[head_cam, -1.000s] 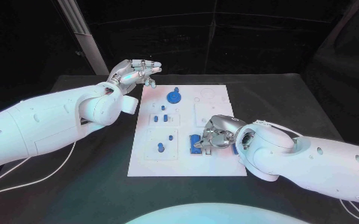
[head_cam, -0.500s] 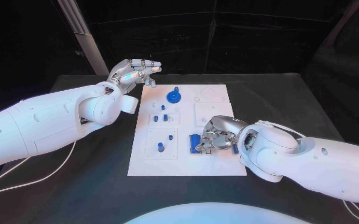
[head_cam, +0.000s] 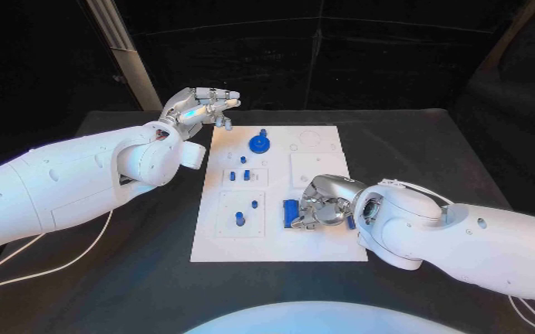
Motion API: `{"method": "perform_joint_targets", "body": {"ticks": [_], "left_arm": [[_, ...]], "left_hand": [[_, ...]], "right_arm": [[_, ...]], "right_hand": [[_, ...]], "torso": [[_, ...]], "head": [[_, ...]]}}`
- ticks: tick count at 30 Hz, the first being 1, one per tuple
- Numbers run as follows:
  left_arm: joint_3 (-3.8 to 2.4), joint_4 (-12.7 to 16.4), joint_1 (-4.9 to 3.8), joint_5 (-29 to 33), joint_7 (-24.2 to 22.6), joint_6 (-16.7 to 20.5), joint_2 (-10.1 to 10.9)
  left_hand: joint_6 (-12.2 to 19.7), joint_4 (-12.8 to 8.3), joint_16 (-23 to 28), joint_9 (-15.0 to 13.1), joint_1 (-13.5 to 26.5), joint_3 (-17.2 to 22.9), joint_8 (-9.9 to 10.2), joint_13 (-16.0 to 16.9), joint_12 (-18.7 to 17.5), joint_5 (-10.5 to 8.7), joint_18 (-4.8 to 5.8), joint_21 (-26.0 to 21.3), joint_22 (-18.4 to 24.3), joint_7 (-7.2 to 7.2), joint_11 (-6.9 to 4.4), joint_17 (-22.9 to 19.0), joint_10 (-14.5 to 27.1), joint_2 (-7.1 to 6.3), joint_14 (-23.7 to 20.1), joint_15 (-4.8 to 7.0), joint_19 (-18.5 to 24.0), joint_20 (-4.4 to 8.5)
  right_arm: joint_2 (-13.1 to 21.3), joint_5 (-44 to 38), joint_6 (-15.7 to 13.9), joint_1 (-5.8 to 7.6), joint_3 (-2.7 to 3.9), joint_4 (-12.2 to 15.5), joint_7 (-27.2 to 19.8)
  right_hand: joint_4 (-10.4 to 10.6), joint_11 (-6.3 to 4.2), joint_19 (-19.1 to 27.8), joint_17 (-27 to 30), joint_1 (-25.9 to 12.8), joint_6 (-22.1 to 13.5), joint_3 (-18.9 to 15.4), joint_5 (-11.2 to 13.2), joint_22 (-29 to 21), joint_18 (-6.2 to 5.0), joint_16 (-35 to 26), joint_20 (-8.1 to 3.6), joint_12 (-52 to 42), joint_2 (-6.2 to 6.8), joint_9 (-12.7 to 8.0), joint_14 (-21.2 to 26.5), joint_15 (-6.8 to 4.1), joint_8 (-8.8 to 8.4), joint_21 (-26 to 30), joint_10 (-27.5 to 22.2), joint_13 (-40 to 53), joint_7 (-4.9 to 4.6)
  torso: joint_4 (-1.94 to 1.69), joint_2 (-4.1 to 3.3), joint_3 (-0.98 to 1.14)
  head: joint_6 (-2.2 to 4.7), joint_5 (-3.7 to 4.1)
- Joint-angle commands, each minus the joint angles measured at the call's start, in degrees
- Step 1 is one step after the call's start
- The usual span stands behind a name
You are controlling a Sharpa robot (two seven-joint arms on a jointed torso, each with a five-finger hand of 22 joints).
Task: Assemble the parts on the task board
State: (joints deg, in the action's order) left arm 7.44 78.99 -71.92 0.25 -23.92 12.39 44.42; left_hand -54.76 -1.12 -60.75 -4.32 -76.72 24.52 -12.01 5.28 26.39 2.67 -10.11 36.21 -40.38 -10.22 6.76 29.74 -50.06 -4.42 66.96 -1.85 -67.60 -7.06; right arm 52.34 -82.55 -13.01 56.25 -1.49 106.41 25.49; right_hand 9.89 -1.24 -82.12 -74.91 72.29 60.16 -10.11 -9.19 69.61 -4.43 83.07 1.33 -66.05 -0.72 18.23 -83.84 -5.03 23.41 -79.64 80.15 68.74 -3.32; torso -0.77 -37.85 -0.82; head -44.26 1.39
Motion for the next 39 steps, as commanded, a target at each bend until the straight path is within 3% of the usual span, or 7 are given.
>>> {"method": "perform_joint_targets", "body": {"ticks": [1,11,16,19,23,32,39], "left_arm": [[-0.04,0.1,-0.11,0.1,-0.2,-0.6,0.1],[-0.04,0.1,-0.11,0.1,-0.2,-0.6,0.2],[-0.04,0.1,-0.11,0.1,-0.2,-0.6,0.2],[-0.04,0.1,-0.11,0.1,-0.2,-0.6,0.2],[-0.04,0.1,-0.11,0.1,-0.1,-0.6,0.3],[-0.03,0.0,-0.11,0.1,0.0,-0.7,0.4],[0.01,0.0,-0.1,0.1,0.0,-0.8,0.3]], "left_hand": [[0.4,-0.1,0.1,0.0,-0.6,-0.2,-0.1,-0.1,0.1,0.25,-0.35,-0.3,0.0,0.08,0.06,0.0,0.4,-0.05,-0.4,0.02,0.1,-0.35],[0.5,0.0,0.1,0.0,-0.6,-0.3,-0.2,-0.1,0.2,0.25,-0.35,-0.4,0.1,0.05,0.07,-0.1,0.5,0.0,-0.5,0.01,0.1,-0.36],[0.5,0.0,0.1,0.0,-0.6,-0.3,-0.2,-0.1,0.2,0.25,-0.35,-0.4,0.1,0.05,0.07,-0.1,0.5,0.0,-0.5,0.01,0.1,-0.36],[0.5,0.0,0.1,0.0,-0.6,-0.3,-0.2,-0.1,0.2,0.25,-0.35,-0.4,0.1,0.05,0.07,-0.1,0.5,0.0,-0.5,0.01,0.1,-0.36],[0.5,0.0,0.1,0.0,-0.6,-0.3,-0.2,-0.1,0.2,0.25,-0.35,-0.4,0.1,0.05,0.07,-0.1,0.5,0.0,-0.5,0.01,0.1,-0.36],[0.5,0.0,0.1,0.0,-0.6,-0.3,-0.2,-0.1,0.2,0.25,-0.35,-0.4,0.1,0.05,0.07,-0.1,0.5,0.0,-0.5,0.01,0.1,-0.36],[0.5,0.0,0.1,0.0,-0.6,-0.3,-0.2,-0.1,0.2,0.25,-0.35,-0.4,0.1,0.05,0.07,-0.1,0.5,0.0,-0.5,0.01,0.1,-0.36]], "right_arm": [[-0.2,-0.8,0.0,0.05,0.0,-0.4,1.6],[-0.3,-1.3,0.0,0.05,0.0,-0.9,1.9],[0.4,0.3,0.7,0.05,0.0,-0.4,0.1],[1.3,1.8,0.5,0.05,0.0,0.0,-1.3],[2.9,3.4,-0.3,0.05,0.0,0.7,-2.9],[9.2,7.3,-4.6,0.11,0.02,2.9,-4.3],[13.7,3.9,-5.3,0.17,0.04,4.1,-1.3]], "right_hand": [[0.0,-0.08,-0.2,-1.8,-0.1,0.2,-0.2,-0.4,0.1,0.48,0.1,-0.11,-0.1,-0.72,0.1,-3.8,-0.03,0.22,-0.3,0.2,0.1,0.34],[0.1,-0.12,-0.2,-1.8,-0.1,0.3,-0.3,-0.7,0.1,0.47,0.1,-0.13,-0.2,-1.0,0.2,-3.8,-0.06,0.27,-0.3,0.3,0.2,0.39],[0.3,0.04,0.0,-1.6,-0.6,-0.4,-1.9,-0.4,-0.2,0.42,-0.1,-0.11,0.2,0.31,0.2,-3.7,0.03,-0.02,-0.1,0.1,0.0,0.17],[0.6,0.43,0.2,-1.1,-1.1,-1.9,-2.9,1.0,-0.7,0.34,-0.4,0.06,1.4,1.14,0.0,-3.6,0.31,-0.81,0.2,-0.7,-0.9,-0.3],[0.8,0.75,0.3,-1.1,-0.9,-2.8,-3.3,1.6,-0.7,0.34,-0.4,0.29,1.9,1.11,-0.2,-3.6,0.57,-1.36,0.2,-1.1,-1.3,-0.68],[1.1,1.47,0.3,-1.7,0.3,-4.4,-3.3,-1.1,-0.6,0.33,-0.2,0.91,3.2,-0.7,-0.8,-3.7,1.21,-3.13,0.2,-2.0,-2.2,-1.5],[0.5,1.72,0.3,-1.6,2.3,-4.3,-3.3,-5.9,-0.6,0.32,-0.2,1.15,3.8,-2.21,-1.5,-3.6,1.43,-4.94,0.2,-2.2,-2.6,-1.87]], "torso": [[-0.04,-0.07,-0.01],[0.08,-0.02,0.05],[0.08,0.0,0.05],[0.11,0.01,0.06],[0.07,-0.01,0.03],[0.18,0.13,0.01],[0.18,0.12,-0.01]], "head": [[-0.07,-0.11],[-0.1,-0.22],[-0.08,-0.2],[-0.05,-0.21],[0.03,-0.15],[0.44,0.24],[0.58,1.76]]}}
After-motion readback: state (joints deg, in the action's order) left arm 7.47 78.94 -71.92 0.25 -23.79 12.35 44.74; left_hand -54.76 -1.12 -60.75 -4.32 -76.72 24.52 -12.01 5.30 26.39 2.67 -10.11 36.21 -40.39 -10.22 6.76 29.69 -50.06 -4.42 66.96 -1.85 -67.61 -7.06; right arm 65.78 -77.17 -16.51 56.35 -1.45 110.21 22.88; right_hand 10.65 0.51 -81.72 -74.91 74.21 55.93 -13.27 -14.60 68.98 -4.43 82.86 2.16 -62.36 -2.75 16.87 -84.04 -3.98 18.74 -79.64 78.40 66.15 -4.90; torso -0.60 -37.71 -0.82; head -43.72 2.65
